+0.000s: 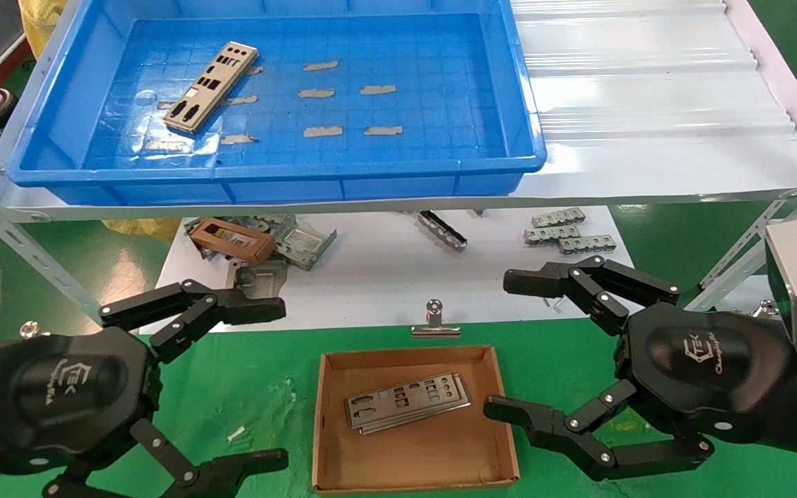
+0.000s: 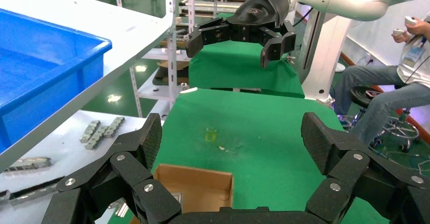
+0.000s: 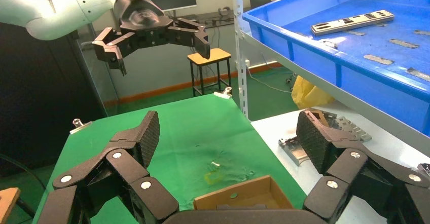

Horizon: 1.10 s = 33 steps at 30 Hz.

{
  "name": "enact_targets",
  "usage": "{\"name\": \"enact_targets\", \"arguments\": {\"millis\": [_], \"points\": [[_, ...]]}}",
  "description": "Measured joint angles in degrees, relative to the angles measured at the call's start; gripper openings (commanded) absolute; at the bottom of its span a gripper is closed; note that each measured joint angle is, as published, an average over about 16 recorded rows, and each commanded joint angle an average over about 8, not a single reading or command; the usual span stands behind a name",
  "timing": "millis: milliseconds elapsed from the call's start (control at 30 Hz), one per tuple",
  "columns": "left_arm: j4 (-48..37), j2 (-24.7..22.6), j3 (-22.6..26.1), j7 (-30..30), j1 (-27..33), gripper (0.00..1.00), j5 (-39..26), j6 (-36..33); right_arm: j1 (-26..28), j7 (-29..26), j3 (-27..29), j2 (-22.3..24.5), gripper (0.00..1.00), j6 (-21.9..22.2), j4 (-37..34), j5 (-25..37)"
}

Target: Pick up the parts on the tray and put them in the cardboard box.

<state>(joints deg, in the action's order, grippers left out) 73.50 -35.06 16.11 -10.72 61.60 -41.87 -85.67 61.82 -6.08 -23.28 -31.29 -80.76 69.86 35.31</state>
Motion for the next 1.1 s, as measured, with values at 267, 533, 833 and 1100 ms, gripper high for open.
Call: {"name": "enact_targets", "arguments": {"millis": [267, 533, 833, 1100], "points": [[0.0, 0.0, 0.0, 0.0, 0.0, 1.00, 0.0, 0.0, 0.0, 0.0, 0.0, 0.0, 1.00, 0.0, 0.0, 0.0], [0.0, 0.0, 0.0, 0.0, 0.0, 1.00, 0.0, 0.0, 0.0, 0.0, 0.0, 0.0, 1.00, 0.0, 0.0, 0.0], [0.0, 0.0, 0.0, 0.0, 0.0, 1.00, 0.0, 0.0, 0.0, 0.0, 0.0, 0.0, 1.00, 0.0, 0.0, 0.0], [0.0, 0.0, 0.0, 0.0, 0.0, 1.00, 0.0, 0.0, 0.0, 0.0, 0.0, 0.0, 1.00, 0.0, 0.0, 0.0]]}}
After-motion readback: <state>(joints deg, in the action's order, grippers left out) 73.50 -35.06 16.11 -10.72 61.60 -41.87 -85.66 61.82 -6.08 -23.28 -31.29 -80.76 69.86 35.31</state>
